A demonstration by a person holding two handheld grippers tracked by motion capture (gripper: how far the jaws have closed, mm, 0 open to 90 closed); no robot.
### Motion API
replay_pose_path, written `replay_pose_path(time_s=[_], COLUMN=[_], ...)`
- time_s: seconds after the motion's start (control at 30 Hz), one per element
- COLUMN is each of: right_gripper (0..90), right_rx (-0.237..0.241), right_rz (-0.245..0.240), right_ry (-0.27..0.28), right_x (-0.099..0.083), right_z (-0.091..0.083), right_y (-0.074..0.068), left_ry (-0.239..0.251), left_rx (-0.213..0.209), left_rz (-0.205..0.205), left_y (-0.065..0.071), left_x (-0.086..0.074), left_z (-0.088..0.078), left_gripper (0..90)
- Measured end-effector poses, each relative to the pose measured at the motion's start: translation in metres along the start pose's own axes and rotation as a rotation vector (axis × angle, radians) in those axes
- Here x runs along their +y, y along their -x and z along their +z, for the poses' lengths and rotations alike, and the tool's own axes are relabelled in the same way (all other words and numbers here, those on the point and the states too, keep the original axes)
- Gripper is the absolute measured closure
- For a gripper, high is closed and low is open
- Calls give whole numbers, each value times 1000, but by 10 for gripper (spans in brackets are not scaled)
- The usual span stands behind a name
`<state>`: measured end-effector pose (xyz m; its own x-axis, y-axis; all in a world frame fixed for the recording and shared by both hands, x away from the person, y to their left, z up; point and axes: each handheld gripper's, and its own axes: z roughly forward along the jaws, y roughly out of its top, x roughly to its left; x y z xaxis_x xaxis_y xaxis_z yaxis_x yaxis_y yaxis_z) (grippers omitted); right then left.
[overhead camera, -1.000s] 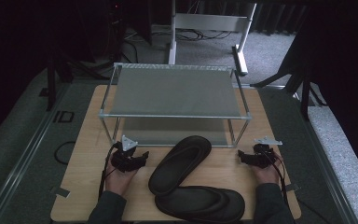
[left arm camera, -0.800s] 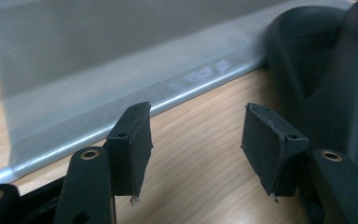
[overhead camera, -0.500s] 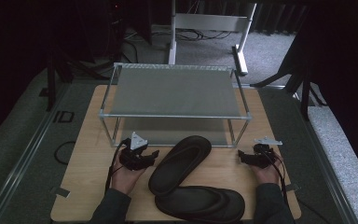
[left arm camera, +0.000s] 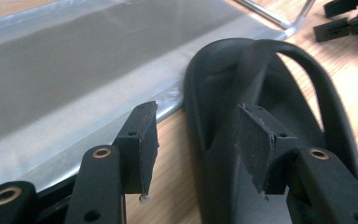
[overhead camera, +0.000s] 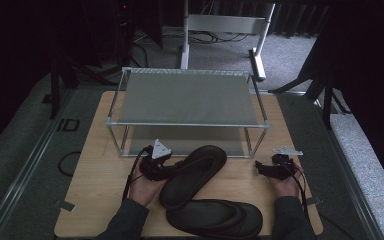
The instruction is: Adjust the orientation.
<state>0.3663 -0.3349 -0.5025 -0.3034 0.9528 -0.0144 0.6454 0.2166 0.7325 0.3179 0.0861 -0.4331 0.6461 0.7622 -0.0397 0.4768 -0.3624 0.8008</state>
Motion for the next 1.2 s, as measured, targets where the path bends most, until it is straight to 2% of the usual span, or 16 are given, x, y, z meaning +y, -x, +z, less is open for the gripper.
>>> replay_pose_path(time_s=[0.37,0.6,1.03,1.2], right_gripper=[141,140,141,141], right_rx=[0,0,1,2], right_rz=[0,0,-1,-1], right_ry=[0,0,0,0], right_x=[0,0,0,0], right_z=[0,0,0,0], right_y=[0,0,0,0], left_ry=[-25,-67,-141,-141], left_rx=[-54,-72,-92,-98], left_rz=[31,46,57,60], left_y=[14,19,14,13], left_x=[8,9,8,9], left_z=[18,34,50,50], left_gripper=[494,510,635,675])
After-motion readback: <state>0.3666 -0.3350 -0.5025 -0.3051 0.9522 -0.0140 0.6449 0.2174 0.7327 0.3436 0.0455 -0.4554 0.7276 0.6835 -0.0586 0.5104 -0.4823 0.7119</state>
